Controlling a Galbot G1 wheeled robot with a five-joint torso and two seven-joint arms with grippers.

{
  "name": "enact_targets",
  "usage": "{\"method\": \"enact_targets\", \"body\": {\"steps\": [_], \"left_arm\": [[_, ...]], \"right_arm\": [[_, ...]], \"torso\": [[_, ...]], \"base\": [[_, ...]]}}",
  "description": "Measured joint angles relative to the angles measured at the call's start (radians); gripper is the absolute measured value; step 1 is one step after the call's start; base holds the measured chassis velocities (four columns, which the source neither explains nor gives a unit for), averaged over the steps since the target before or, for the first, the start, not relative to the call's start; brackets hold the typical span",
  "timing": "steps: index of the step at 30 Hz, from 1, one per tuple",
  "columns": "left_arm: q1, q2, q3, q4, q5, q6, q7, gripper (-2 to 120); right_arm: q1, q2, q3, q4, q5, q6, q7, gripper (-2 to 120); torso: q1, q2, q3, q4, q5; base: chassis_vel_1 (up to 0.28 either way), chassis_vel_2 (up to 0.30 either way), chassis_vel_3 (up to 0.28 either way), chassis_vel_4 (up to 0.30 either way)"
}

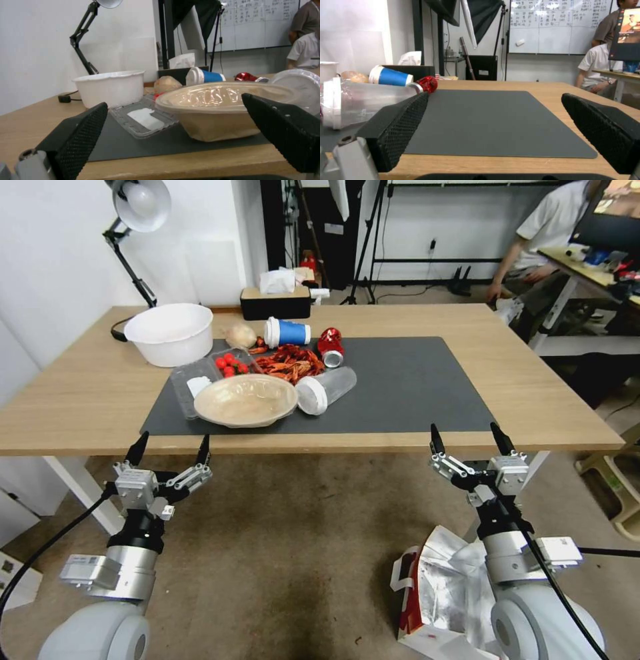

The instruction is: Pick up the food delivery bag from the floor and place it on the table.

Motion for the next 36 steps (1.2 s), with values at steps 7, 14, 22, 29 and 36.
{"method": "enact_targets", "body": {"steps": [7,14,22,29,36], "left_arm": [[0.003,-0.001,0.000,-0.002,0.000,-0.001,0.005,100],[0.008,-0.004,0.000,-0.004,0.002,-0.004,0.007,100],[0.010,-0.001,-0.004,-0.013,0.002,-0.004,0.007,100],[0.008,0.003,-0.009,-0.014,-0.001,-0.003,0.008,100],[0.007,0.002,-0.005,-0.013,0.000,-0.002,0.012,100]], "right_arm": [[-0.003,0.001,0.001,0.004,0.000,0.000,0.000,100],[-0.007,0.005,0.001,0.007,-0.001,0.000,-0.001,100],[0.000,0.005,0.005,0.009,0.005,-0.002,-0.001,100],[0.002,0.007,0.007,0.013,0.007,-0.007,-0.001,100],[-0.001,0.009,0.014,0.019,0.010,-0.009,-0.001,100]], "torso": [[-0.011,-0.028,-0.016,0.0000,0.0000],[-0.024,-0.058,-0.033,0.0000,-0.0001],[-0.038,-0.092,-0.053,0.0000,0.0000],[-0.051,-0.123,-0.072,0.0000,0.0000],[-0.063,-0.154,-0.091,0.0000,0.0000]], "base": [[0.000,0.000,0.000,0.000],[0.000,0.000,0.000,0.000],[0.000,0.000,0.000,0.000],[0.000,0.000,0.000,0.000],[0.000,0.000,0.000,0.000]]}}
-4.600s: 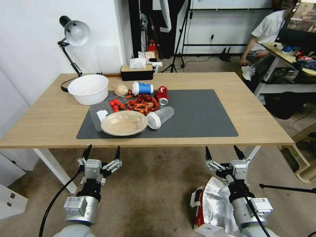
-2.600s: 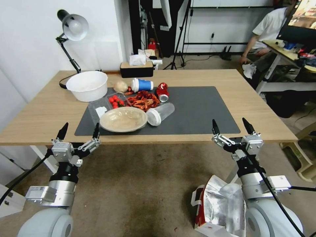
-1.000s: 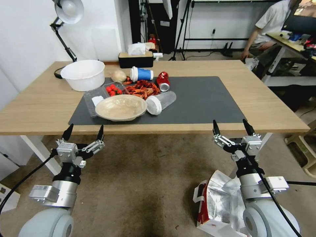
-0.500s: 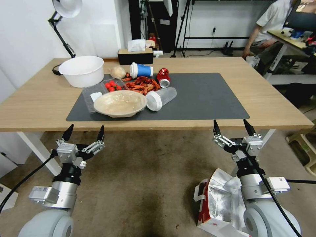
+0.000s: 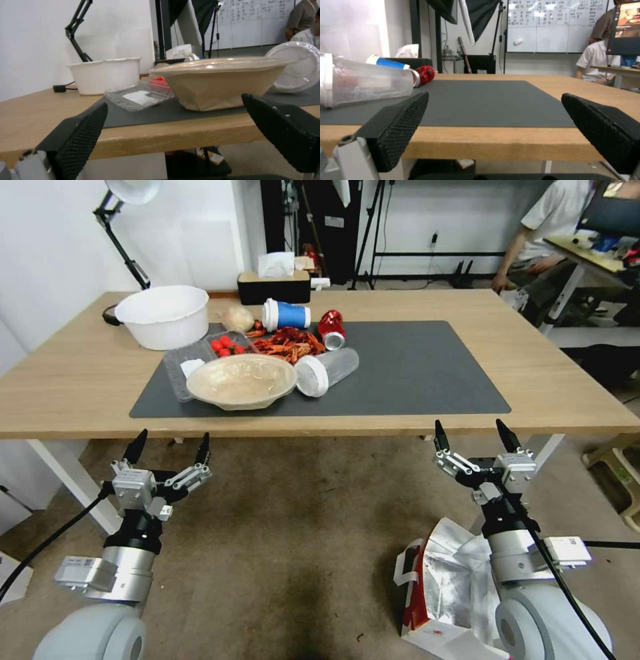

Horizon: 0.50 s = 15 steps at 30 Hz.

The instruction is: Pick up the food delivery bag from the floor and place it on the table.

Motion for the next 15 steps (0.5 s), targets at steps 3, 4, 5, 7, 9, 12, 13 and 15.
{"method": "enact_targets", "body": {"steps": [3,4,5,7,9,12,13,15], "left_arm": [[0.000,0.000,0.001,0.000,0.002,0.002,0.002,100],[0.000,-0.001,0.002,0.000,0.003,0.003,0.003,100],[0.000,-0.001,0.002,0.000,0.004,0.003,0.004,100],[0.000,-0.001,0.002,0.000,0.004,0.004,0.004,100],[0.001,-0.001,0.003,0.000,0.005,0.004,0.005,100],[0.002,-0.002,0.003,0.001,0.007,0.004,0.006,100],[0.002,-0.002,0.003,0.001,0.007,0.004,0.006,100],[0.002,-0.003,0.003,0.001,0.008,0.004,0.006,100]], "right_arm": [[-0.002,0.002,0.000,0.000,0.000,0.000,0.000,100],[-0.003,0.004,0.000,0.001,0.000,0.000,0.000,100],[-0.003,0.005,0.000,0.001,0.000,0.000,0.000,100],[-0.003,0.006,0.000,0.001,0.000,0.000,0.000,100],[-0.002,0.007,0.000,0.001,0.000,0.001,0.000,100],[-0.001,0.007,0.000,0.001,0.000,0.001,0.001,100],[-0.001,0.006,0.000,0.000,0.000,0.001,0.001,100],[0.000,0.006,0.000,0.000,0.001,0.001,0.001,100]], "torso": [[-0.004,-0.010,-0.006,0.0000,-0.0001],[-0.007,-0.018,-0.011,0.0000,0.0000],[-0.008,-0.021,-0.013,0.0000,0.0000],[-0.011,-0.027,-0.016,0.0000,0.0000],[-0.016,-0.040,-0.024,0.0000,0.0000],[-0.020,-0.051,-0.031,0.0000,0.0000],[-0.022,-0.056,-0.034,0.0000,0.0000],[-0.023,-0.060,-0.036,0.0000,0.0000]], "base": [[0.000,0.000,0.000,0.000],[0.000,0.000,0.000,0.000],[0.000,0.000,0.000,0.000],[0.000,0.000,0.000,0.000],[0.000,0.000,0.000,0.000],[0.000,0.000,0.000,0.000],[0.000,0.000,0.000,0.000],[0.000,0.000,0.000,0.000]]}}
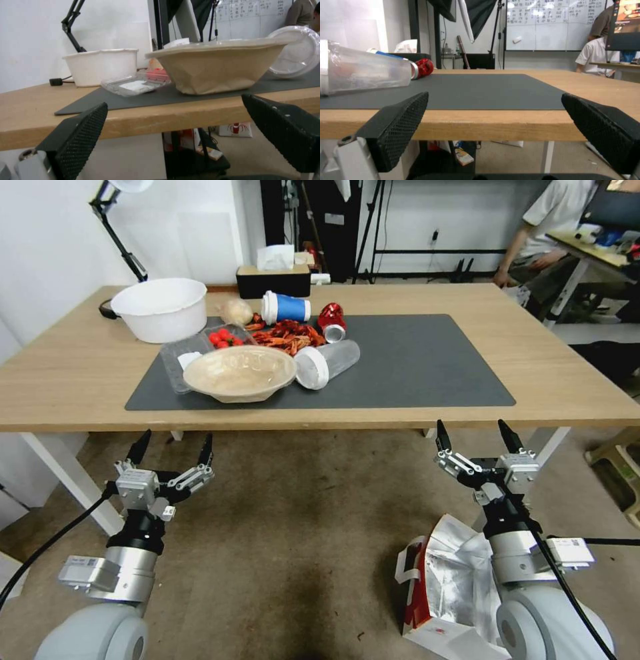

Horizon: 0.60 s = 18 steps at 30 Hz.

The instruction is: Pick up the food delivery bag from the floor and place it on the table.

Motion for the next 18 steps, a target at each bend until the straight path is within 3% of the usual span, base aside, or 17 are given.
{"method": "enact_targets", "body": {"steps": [18], "left_arm": [[0.008,-0.005,0.000,0.000,0.008,-0.004,0.013,100]], "right_arm": [[-0.003,0.010,-0.003,-0.015,-0.001,0.007,0.000,100]], "torso": [[-0.029,-0.077,-0.048,0.0000,-0.0001]], "base": [[0.000,0.000,0.000,0.000]]}}
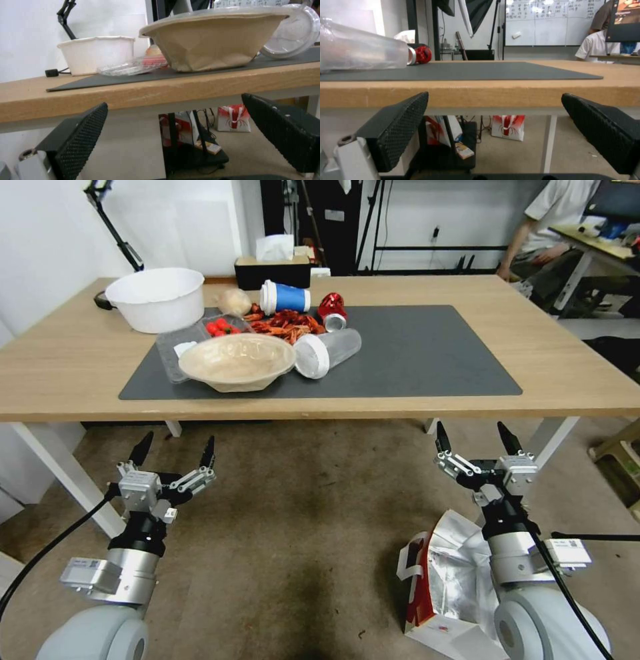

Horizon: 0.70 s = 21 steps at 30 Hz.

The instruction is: Pick up the food delivery bag from the floor and place it on the table.

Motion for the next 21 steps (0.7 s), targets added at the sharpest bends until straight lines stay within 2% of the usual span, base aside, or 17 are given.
{"method": "enact_targets", "body": {"steps": [21], "left_arm": [[-0.009,-0.006,0.007,0.012,0.000,-0.001,0.010,100]], "right_arm": [[0.001,0.002,0.000,-0.014,-0.001,0.003,0.001,100]], "torso": [[-0.030,-0.083,-0.053,0.0000,0.0001]], "base": [[0.000,0.000,0.000,0.000]]}}
